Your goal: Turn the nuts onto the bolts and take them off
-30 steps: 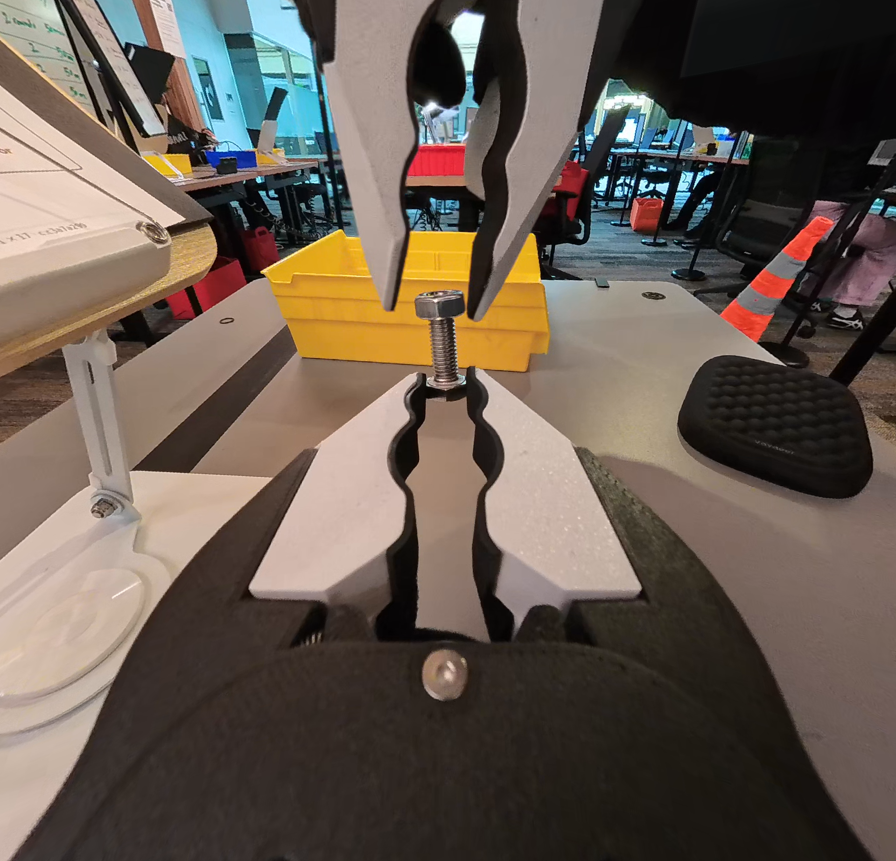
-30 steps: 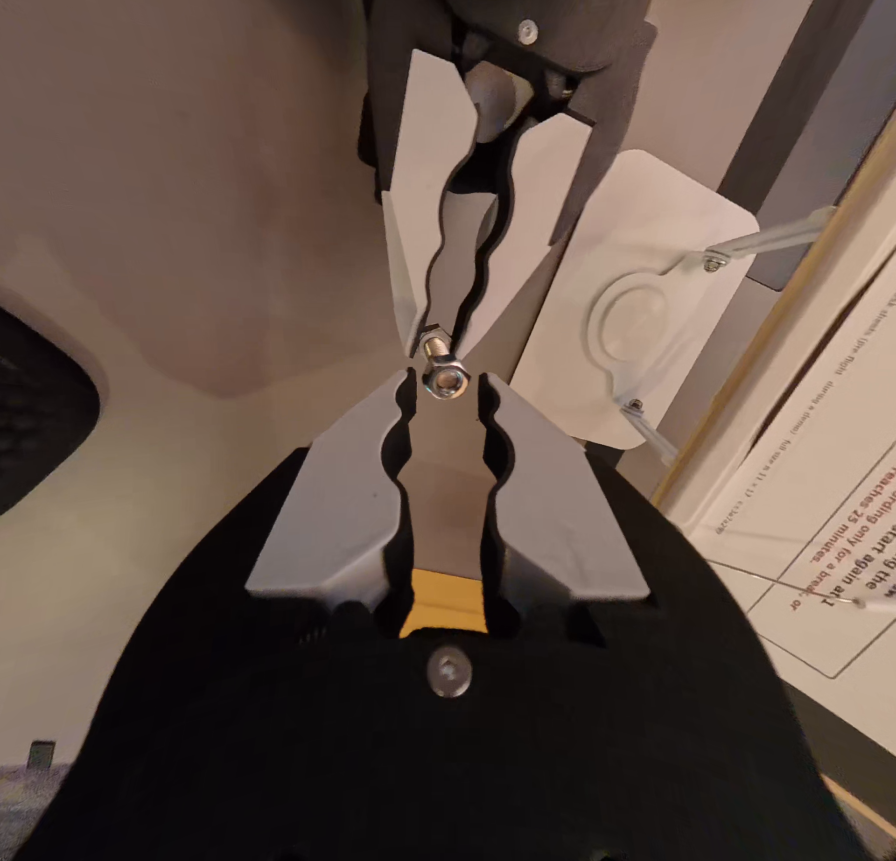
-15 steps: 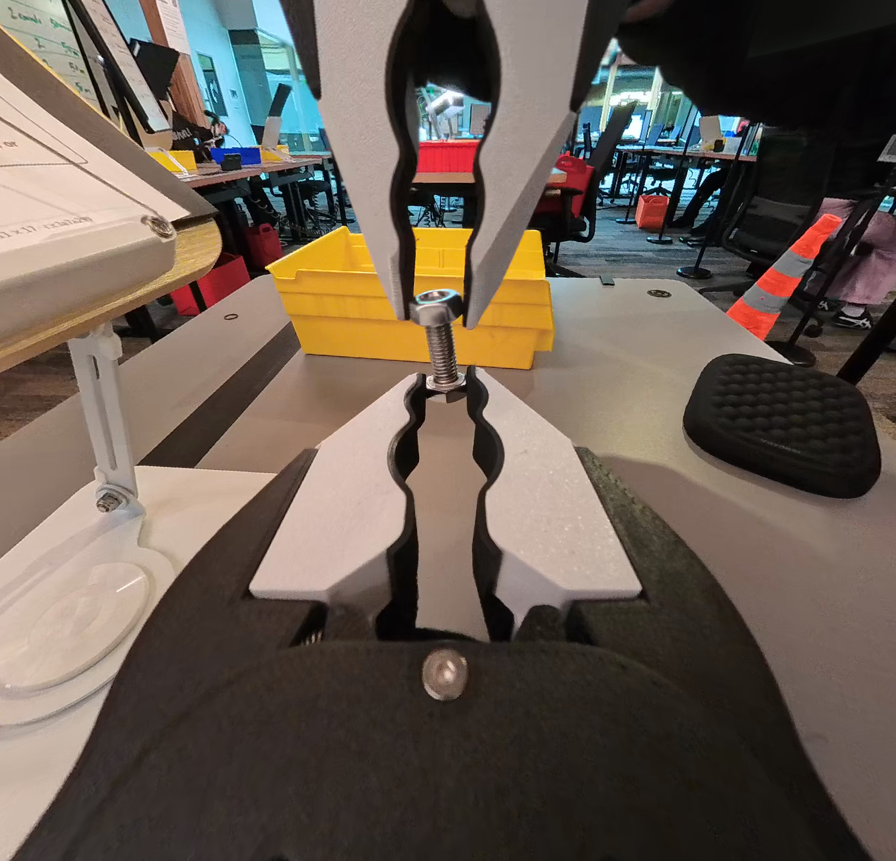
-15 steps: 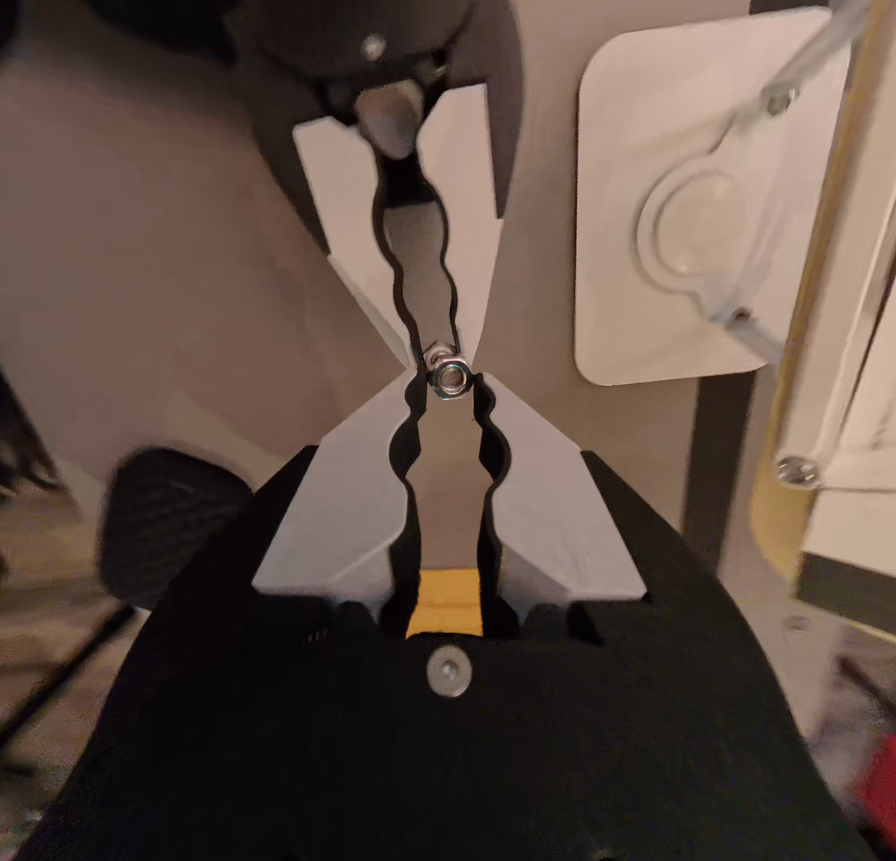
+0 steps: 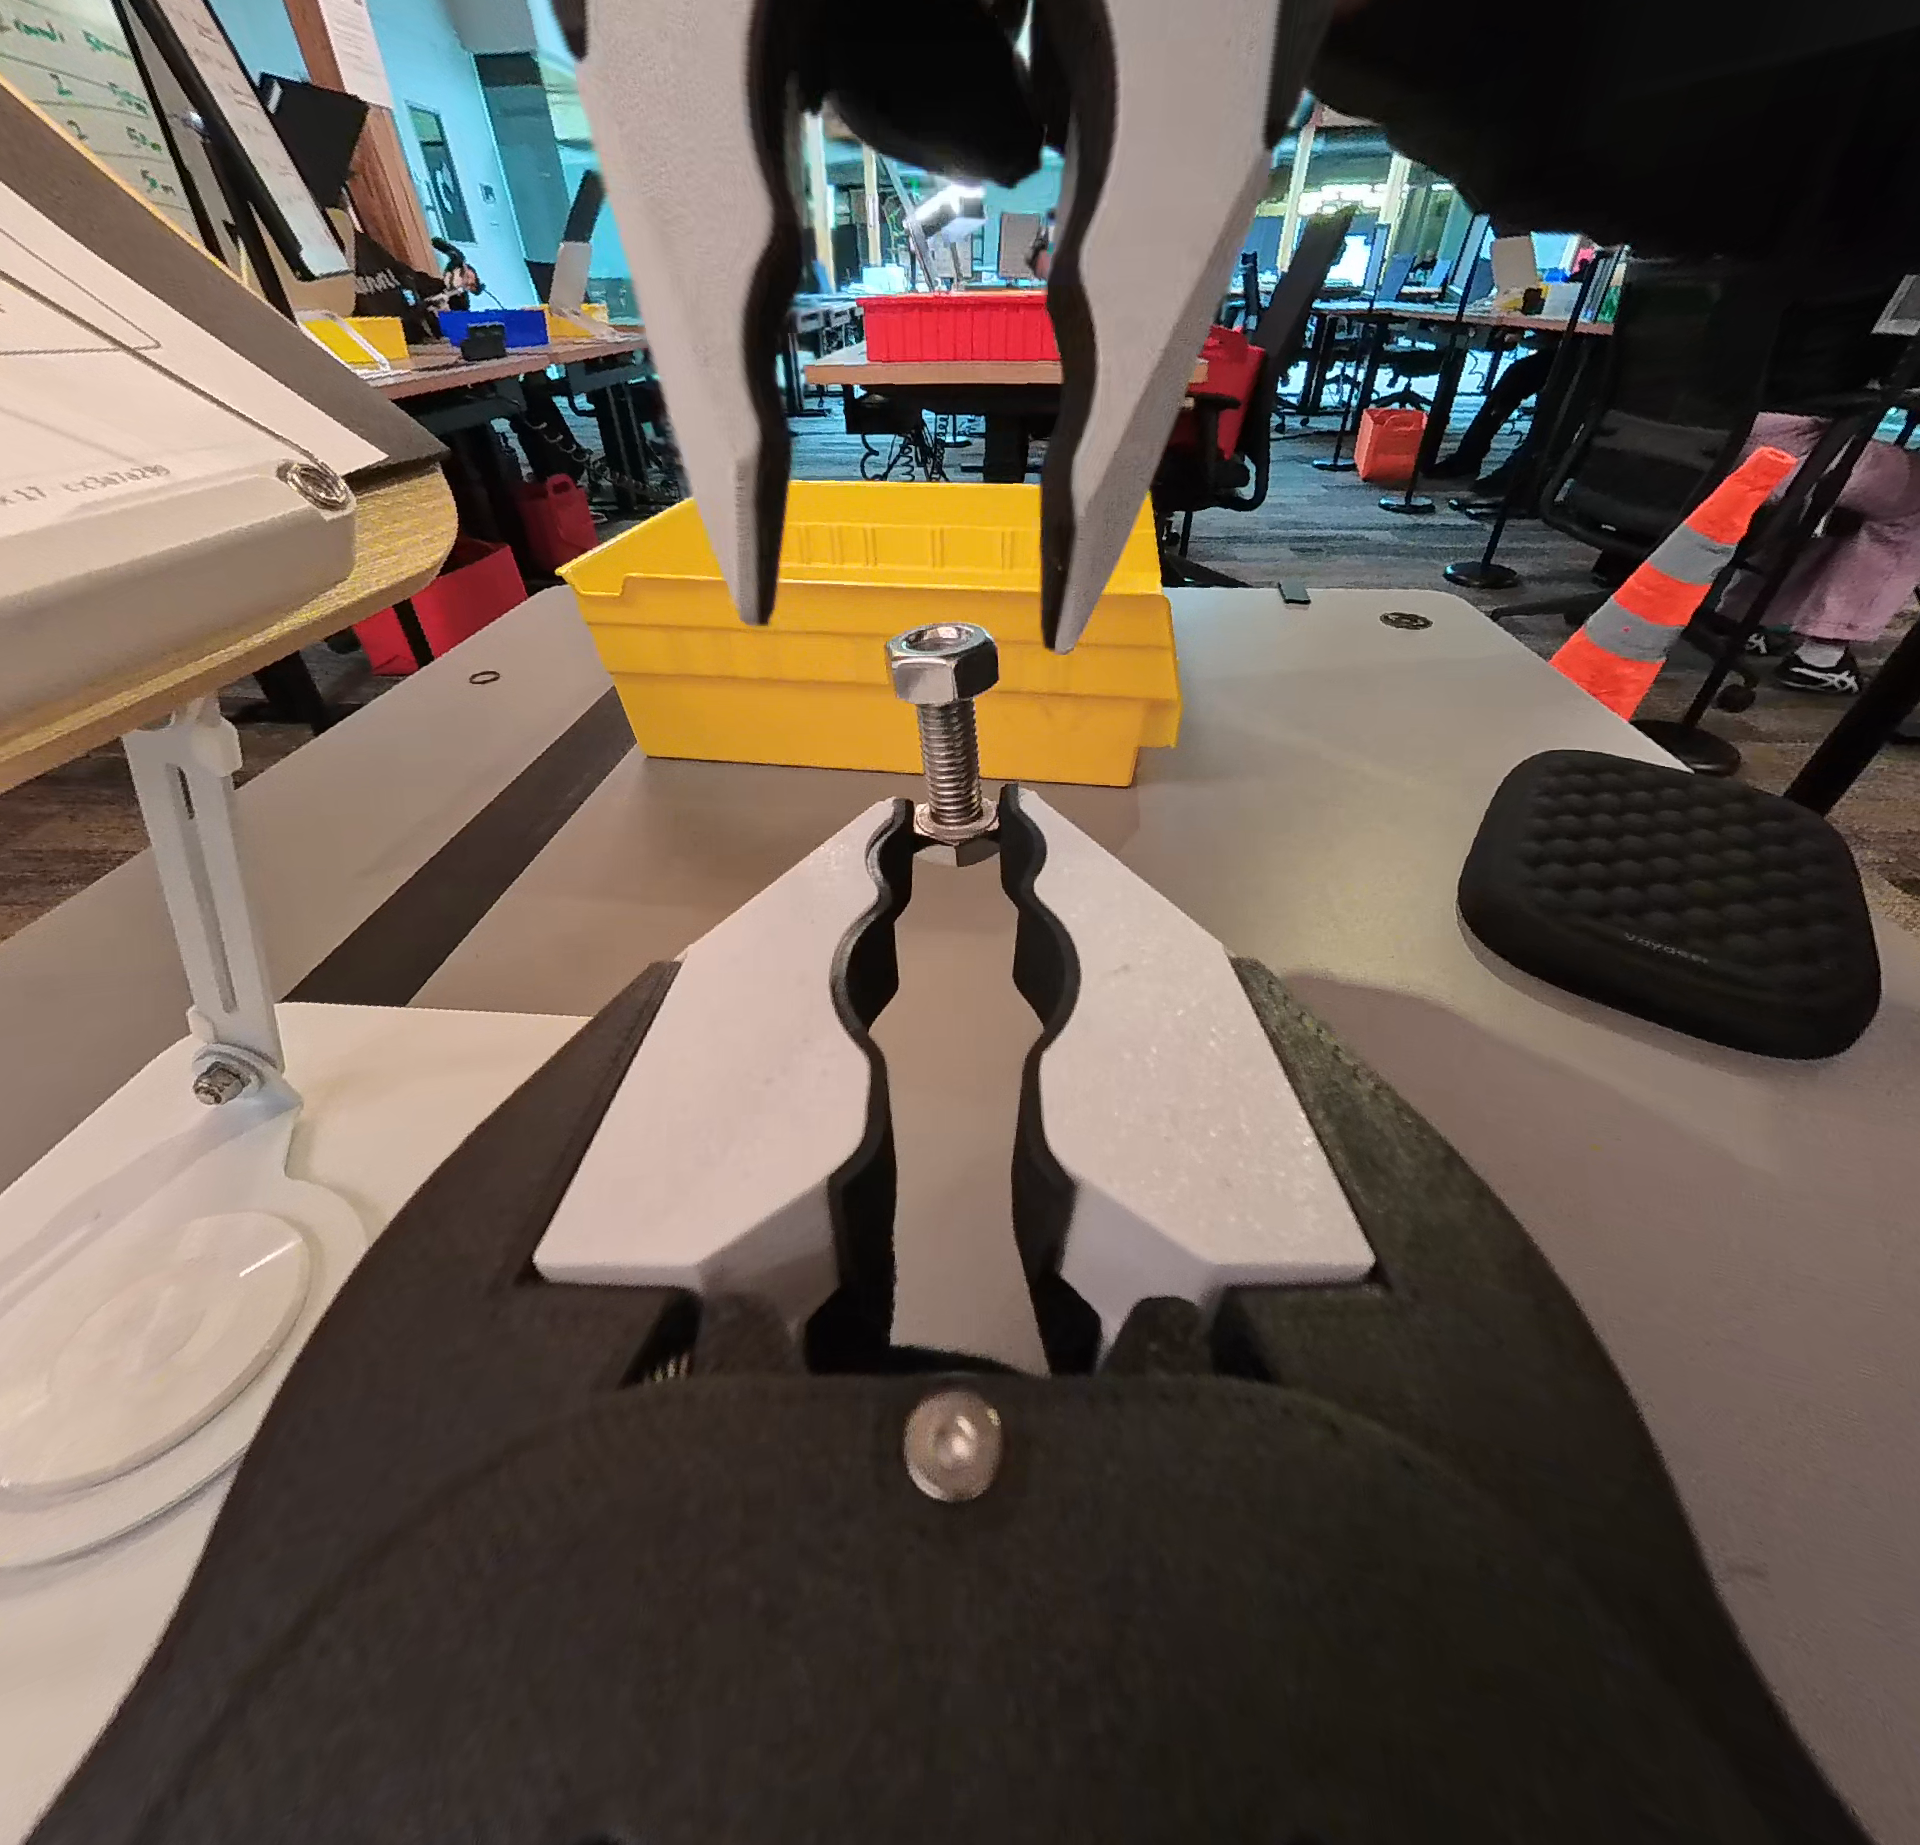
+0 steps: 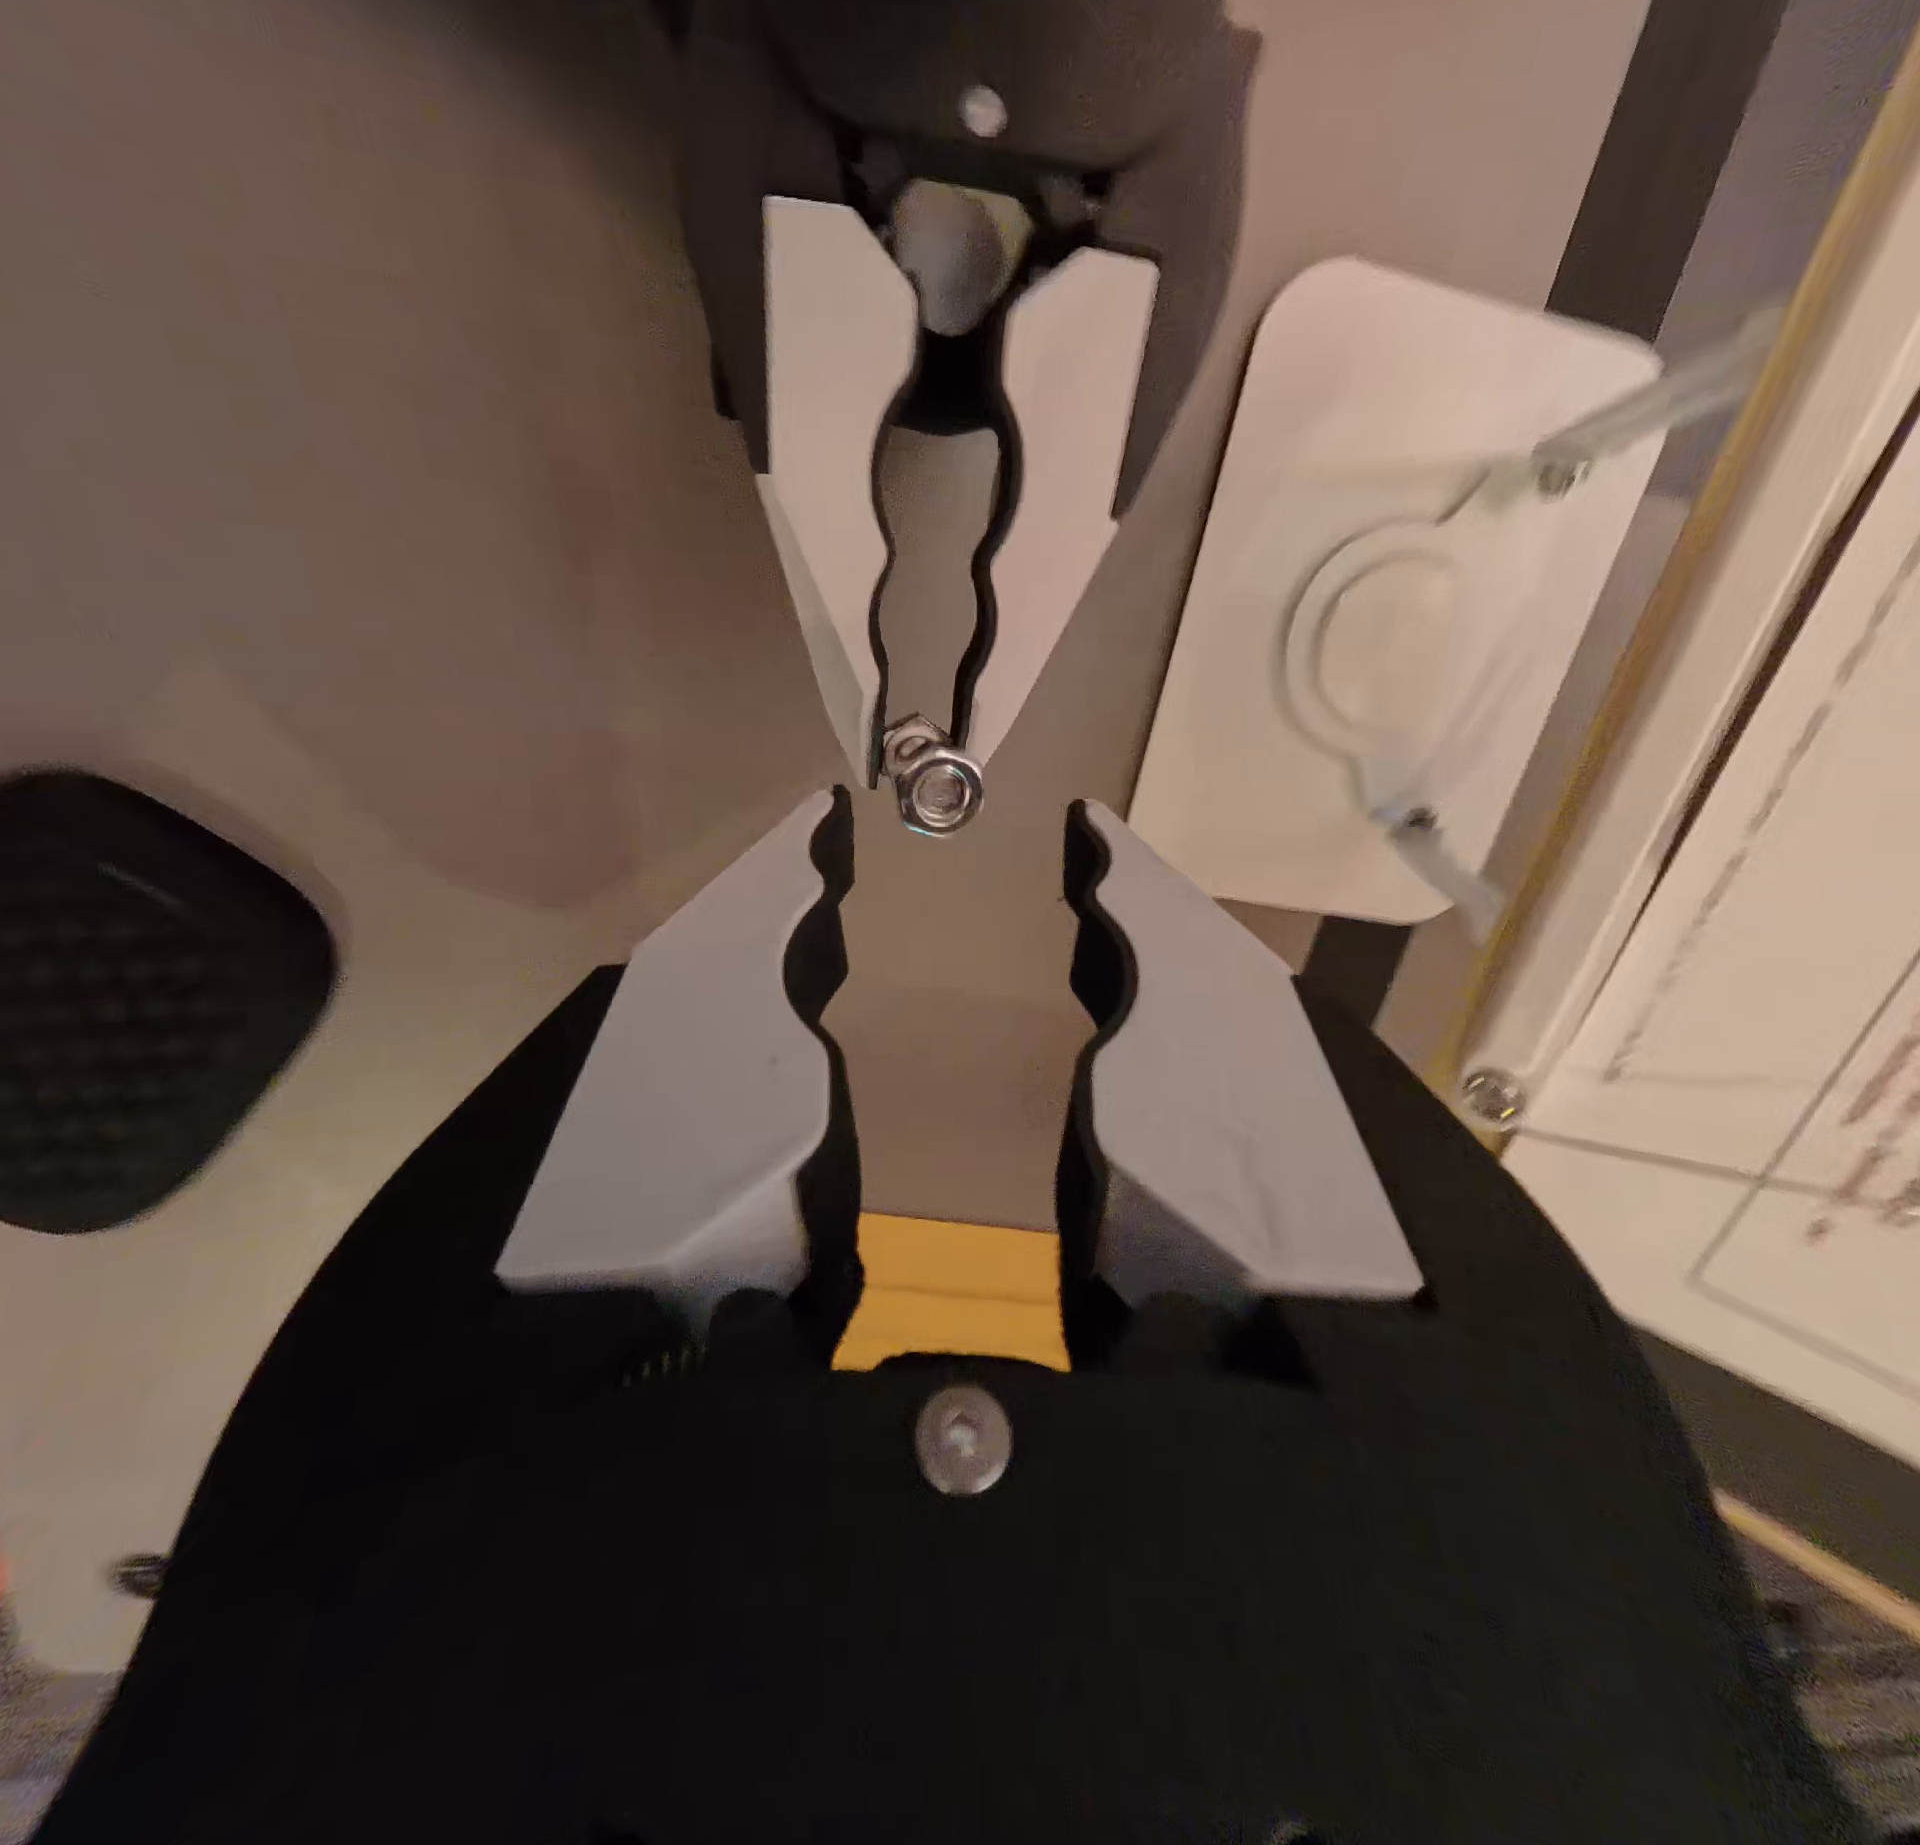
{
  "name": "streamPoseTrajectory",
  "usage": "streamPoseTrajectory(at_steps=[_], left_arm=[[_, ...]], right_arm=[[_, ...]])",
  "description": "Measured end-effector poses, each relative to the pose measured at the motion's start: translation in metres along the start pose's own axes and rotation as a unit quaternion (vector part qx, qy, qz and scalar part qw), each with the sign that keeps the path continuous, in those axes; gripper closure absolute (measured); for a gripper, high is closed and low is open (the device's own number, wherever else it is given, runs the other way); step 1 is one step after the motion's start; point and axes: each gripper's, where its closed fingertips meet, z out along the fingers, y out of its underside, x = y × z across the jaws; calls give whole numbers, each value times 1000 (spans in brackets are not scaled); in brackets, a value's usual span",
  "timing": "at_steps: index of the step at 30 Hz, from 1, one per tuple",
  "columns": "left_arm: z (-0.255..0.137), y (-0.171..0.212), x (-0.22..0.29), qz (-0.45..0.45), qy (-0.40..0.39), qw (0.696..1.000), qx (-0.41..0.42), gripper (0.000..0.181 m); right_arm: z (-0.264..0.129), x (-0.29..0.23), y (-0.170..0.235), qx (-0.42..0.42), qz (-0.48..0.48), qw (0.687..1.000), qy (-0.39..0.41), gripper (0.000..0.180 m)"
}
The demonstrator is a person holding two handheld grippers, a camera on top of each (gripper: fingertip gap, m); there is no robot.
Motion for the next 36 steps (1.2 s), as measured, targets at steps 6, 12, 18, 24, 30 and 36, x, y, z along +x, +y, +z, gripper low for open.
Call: streamPoseTrajectory(at_steps=[6, 12, 18, 24, 30, 36], left_arm=[[0, 0, 1, 0, 2, 1000, -1, 166], [2, 2, 2, 3, 1, 1000, -5, 166], [2, 3, 1, 4, -2, 1000, -8, 166], [3, 6, 1, 4, -1, 1000, -13, 166], [3, 3, 2, 2, 2, 1000, -8, 166], [3, 3, 2, 3, 4, 1000, -8, 166]], right_arm=[[4, -7, -2, -21, -121, 992, 16, 153], [8, -7, 0, -20, -112, 993, 10, 164], [9, -5, 3, -8, 58, 998, -20, 164], [11, -8, 3, 13, 225, 972, -61, 163], [1, 0, 2, 10, 97, 995, -10, 131], [4, -1, 6, -18, -72, 997, 24, 139]])
